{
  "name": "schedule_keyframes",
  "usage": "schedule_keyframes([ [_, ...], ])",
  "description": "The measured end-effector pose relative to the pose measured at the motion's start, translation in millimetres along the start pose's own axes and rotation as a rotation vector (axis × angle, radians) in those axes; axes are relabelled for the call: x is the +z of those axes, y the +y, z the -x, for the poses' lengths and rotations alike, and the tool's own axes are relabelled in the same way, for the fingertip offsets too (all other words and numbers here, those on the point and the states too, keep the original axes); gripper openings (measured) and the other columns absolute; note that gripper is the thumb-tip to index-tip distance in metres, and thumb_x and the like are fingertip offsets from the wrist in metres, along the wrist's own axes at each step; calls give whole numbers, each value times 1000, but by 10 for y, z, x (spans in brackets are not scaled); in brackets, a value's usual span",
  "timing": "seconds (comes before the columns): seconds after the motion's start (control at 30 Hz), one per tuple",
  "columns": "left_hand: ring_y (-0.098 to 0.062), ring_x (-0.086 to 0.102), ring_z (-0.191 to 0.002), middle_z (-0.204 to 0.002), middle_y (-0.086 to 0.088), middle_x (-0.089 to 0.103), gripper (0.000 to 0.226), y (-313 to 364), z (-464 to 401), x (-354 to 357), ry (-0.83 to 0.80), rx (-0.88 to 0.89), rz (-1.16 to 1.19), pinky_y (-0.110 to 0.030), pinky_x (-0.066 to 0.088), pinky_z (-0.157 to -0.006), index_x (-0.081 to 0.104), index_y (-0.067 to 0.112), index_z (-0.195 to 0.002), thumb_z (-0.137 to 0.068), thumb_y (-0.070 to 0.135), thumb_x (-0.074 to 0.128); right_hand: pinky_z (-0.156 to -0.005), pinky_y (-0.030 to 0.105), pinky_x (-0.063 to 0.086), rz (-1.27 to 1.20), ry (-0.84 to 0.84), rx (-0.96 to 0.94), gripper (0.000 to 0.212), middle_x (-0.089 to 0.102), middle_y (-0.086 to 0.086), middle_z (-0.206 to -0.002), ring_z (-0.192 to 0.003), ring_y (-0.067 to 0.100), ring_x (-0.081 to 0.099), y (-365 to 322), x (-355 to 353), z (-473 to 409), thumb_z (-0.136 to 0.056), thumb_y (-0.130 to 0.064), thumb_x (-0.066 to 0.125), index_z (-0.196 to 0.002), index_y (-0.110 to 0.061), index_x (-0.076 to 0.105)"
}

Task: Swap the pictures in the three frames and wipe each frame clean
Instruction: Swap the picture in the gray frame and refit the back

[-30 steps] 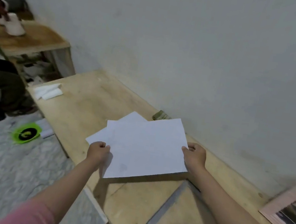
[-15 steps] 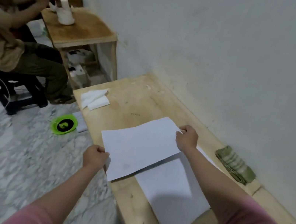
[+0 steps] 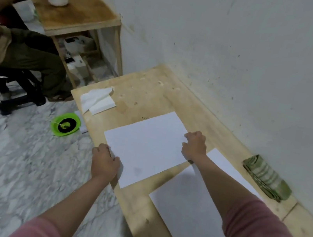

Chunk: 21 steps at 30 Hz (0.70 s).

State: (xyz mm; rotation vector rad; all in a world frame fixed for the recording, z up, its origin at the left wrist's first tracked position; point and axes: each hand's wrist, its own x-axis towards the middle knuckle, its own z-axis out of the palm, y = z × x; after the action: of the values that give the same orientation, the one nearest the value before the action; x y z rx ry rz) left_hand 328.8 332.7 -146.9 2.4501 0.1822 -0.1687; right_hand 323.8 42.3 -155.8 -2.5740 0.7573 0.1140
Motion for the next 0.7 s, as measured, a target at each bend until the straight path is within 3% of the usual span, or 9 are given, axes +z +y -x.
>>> schedule_keyframes([
  [0.07, -39, 53, -100, -126, -23, 39, 57, 68, 99, -2, 72, -56, -21, -38, 44, -69, 40, -3, -128, -82, 16, 70, -97, 34, 39, 0, 36, -21, 36, 40, 5, -128, -124, 25, 32, 29, -35, 45, -91, -22, 53, -127, -17, 53],
  [0.13, -41, 52, -103, -126, -23, 38, 59, 133, 257, 17, 105, -47, -30, -37, 42, -66, 40, -4, -129, -83, 18, 69, -97, 34, 37, -8, 47, -38, 33, 42, 5, -127, -122, 25, 33, 116, -132, 125, -91, -21, 52, -123, -16, 55],
  [0.27, -37, 50, -109, -126, -18, 39, 56, 241, 642, 146, 46, -15, -11, -41, 47, -74, 42, 2, -130, -84, 26, 65, -96, 35, 38, 11, 74, -22, 28, 46, 8, -122, -119, 29, 39, 443, -443, 283, -88, -16, 51, -116, -14, 58],
  [0.43, -31, 45, -119, -128, -11, 39, 70, 475, 1252, 343, -44, -18, -40, -43, 46, -85, 39, 8, -131, -78, 43, 70, -92, 39, 44, 72, 12, 90, 37, 47, 13, -126, -118, 33, 45, 1050, -791, 506, -87, -26, 55, -120, -9, 53],
  [0.57, -31, 43, -119, -131, -13, 36, 85, 654, 1727, 509, -98, -248, -105, -44, 41, -94, 38, 4, -128, -70, 56, 73, -67, 31, 44, 135, -106, 141, 36, 55, 11, -102, -86, 27, 53, 1420, -894, 690, -84, -38, 60, -99, -6, 52],
  [0.67, -31, 42, -120, -133, -13, 33, 89, 745, 1993, 635, -177, -382, -126, -42, 38, -97, 35, 3, -129, -69, 55, 75, -51, 27, 34, 182, -167, 166, 42, 39, 3, -69, -58, 18, 41, 1581, -876, 827, -82, -45, 63, -68, -14, 39],
  [0.7, -30, 43, -120, -133, -13, 33, 87, 758, 2058, 674, -190, -399, -131, -41, 38, -97, 35, 4, -129, -69, 52, 76, -49, 27, 33, 215, -189, 168, 45, 33, 3, -66, -55, 17, 38, 1610, -871, 870, -82, -46, 64, -64, -16, 36],
])
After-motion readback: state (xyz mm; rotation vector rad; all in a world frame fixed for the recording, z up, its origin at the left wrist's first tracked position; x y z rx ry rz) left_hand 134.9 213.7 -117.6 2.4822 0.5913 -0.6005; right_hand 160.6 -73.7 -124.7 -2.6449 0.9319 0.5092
